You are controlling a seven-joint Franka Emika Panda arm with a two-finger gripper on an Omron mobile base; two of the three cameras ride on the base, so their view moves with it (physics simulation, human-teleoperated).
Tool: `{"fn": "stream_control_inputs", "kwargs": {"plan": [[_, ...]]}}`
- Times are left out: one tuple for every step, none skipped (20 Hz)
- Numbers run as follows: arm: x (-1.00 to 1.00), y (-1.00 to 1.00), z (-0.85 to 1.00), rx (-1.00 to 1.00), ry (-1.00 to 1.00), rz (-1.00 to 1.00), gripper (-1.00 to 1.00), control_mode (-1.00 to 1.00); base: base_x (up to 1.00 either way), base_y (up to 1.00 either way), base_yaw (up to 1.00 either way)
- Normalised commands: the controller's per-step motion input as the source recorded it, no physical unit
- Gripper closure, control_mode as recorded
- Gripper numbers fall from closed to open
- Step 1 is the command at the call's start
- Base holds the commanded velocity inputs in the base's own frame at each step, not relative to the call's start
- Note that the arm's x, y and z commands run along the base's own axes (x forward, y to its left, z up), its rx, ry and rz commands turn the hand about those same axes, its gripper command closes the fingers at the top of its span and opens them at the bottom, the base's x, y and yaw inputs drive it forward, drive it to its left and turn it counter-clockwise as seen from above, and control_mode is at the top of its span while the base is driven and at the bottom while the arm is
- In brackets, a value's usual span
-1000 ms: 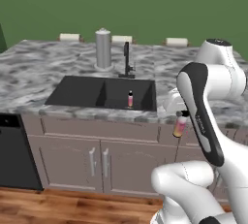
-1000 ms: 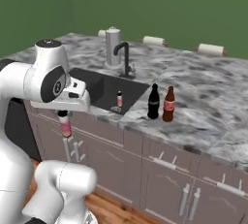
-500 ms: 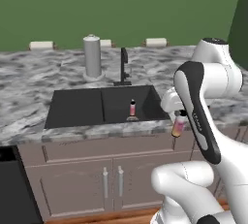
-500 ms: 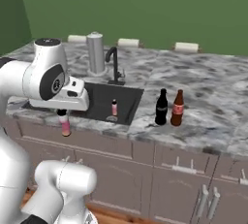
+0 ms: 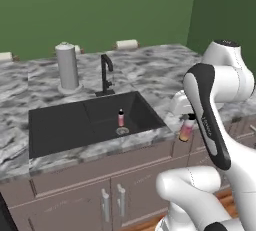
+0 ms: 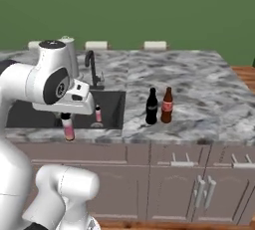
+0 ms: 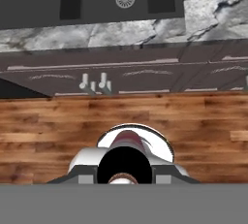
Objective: Place the large bottle from the dining counter next to the other large bottle outside the sink, and place the small bottle from the dining counter next to the other small bottle inside the sink.
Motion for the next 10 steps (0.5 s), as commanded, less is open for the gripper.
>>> {"fn": "stream_control_inputs", "kwargs": {"plan": [[0.00,0.00,0.00,0.00,0.00,0.00,1.00,1.00,0.26,0.82,-0.15],[0.00,0.00,0.00,0.00,0.00,0.00,1.00,1.00,0.38,0.81,-0.13],[0.00,0.00,0.00,0.00,0.00,0.00,1.00,1.00,0.51,0.75,-0.11],[0.00,0.00,0.00,0.00,0.00,0.00,1.00,1.00,0.59,0.67,-0.10],[0.00,0.00,0.00,0.00,0.00,0.00,1.00,1.00,0.61,0.57,-0.08],[0.00,0.00,0.00,0.00,0.00,0.00,1.00,1.00,0.53,0.45,-0.04],[0.00,0.00,0.00,0.00,0.00,0.00,1.00,1.00,0.42,0.31,0.00],[0.00,0.00,0.00,0.00,0.00,0.00,1.00,1.00,0.49,0.18,0.00],[0.00,0.00,0.00,0.00,0.00,0.00,1.00,1.00,0.51,0.01,0.00],[0.00,0.00,0.00,0.00,0.00,0.00,1.00,1.00,0.49,0.00,0.00]]}}
